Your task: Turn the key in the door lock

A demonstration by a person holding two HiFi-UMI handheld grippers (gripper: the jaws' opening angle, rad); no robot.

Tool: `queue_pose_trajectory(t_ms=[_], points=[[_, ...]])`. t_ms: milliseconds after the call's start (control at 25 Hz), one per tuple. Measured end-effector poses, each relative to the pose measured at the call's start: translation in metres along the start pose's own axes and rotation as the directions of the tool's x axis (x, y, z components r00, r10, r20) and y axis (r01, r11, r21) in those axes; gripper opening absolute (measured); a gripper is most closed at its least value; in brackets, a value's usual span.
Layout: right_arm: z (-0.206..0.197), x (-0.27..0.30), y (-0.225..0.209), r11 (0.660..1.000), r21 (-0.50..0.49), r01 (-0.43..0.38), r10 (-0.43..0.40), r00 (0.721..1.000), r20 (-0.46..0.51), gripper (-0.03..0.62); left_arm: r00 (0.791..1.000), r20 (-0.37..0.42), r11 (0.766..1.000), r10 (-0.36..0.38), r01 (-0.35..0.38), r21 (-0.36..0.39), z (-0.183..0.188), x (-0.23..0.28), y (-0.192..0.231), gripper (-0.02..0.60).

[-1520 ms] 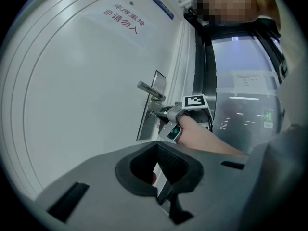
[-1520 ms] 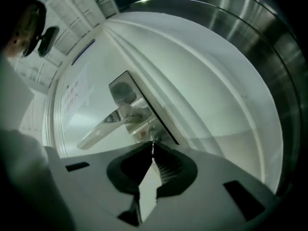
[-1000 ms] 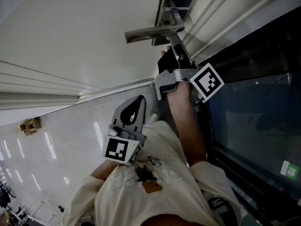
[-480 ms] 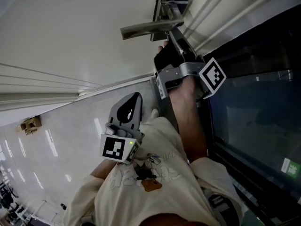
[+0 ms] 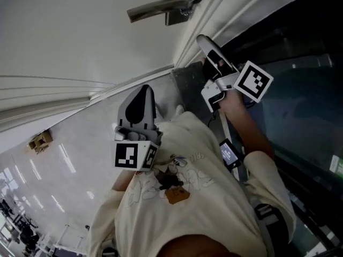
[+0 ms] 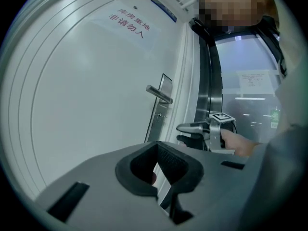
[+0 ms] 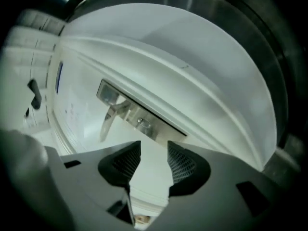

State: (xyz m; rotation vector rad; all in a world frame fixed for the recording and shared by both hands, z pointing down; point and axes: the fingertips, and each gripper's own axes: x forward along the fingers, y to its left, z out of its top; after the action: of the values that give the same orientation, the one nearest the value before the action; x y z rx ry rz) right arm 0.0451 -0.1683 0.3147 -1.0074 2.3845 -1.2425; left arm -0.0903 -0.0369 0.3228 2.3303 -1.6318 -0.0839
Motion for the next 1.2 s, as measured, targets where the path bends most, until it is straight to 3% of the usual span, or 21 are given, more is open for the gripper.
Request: queue_pose_trajectory(t_ms=[120, 240, 520, 680, 920, 1000, 1120, 1200], points=[[-0.021, -0.014, -0.006, 0.986, -0.166, 0.007, -0.022, 0.996, -0.086, 0.152, 1.000, 0.012, 1.000, -0.017, 0.017, -0.002, -0.003, 0.000, -0.004, 0.006], [-0.027, -0.014, 0.008, 0.975, -0.218, -0.051, 0.022, 0.991, -0.133, 0.110, 0.999, 0.023, 1.000, -0.029, 0.029, 0.011, -0.006, 0.007, -0.010, 0.006], [-0.060, -0.008, 0.051, 0.936, -0.314, -0.156, 0.079, 0.966, -0.245, 0.086, 0.999, 0.015, 0.999, -0.053, 0.053, 0.003, -0.007, 0.010, -0.024, 0.006], [-0.069, -0.002, 0.065, 0.917, -0.354, -0.186, 0.108, 0.968, -0.227, 0.038, 0.998, 0.008, 0.998, -0.063, 0.063, 0.010, -0.004, 0.013, -0.026, 0.006], [-0.074, -0.005, 0.072, 0.877, -0.438, -0.198, 0.116, 0.972, -0.207, 0.034, 0.998, 0.000, 0.998, -0.058, 0.058, 0.004, -0.007, 0.016, -0.025, 0.006], [-0.072, -0.003, 0.077, 0.833, -0.516, -0.197, 0.107, 0.974, -0.199, 0.034, 0.999, 0.011, 0.999, -0.050, 0.050, 0.007, -0.005, 0.016, -0.023, 0.006], [-0.062, -0.001, 0.091, 0.714, -0.676, -0.185, 0.109, 0.982, -0.153, 0.034, 0.999, 0.026, 1.000, -0.030, 0.030, 0.010, -0.005, 0.015, -0.020, 0.006], [-0.052, -0.008, 0.093, 0.650, -0.752, -0.111, 0.079, 0.994, -0.079, 0.034, 0.999, 0.004, 0.999, -0.047, 0.047, 0.005, -0.011, 0.014, -0.026, 0.006]])
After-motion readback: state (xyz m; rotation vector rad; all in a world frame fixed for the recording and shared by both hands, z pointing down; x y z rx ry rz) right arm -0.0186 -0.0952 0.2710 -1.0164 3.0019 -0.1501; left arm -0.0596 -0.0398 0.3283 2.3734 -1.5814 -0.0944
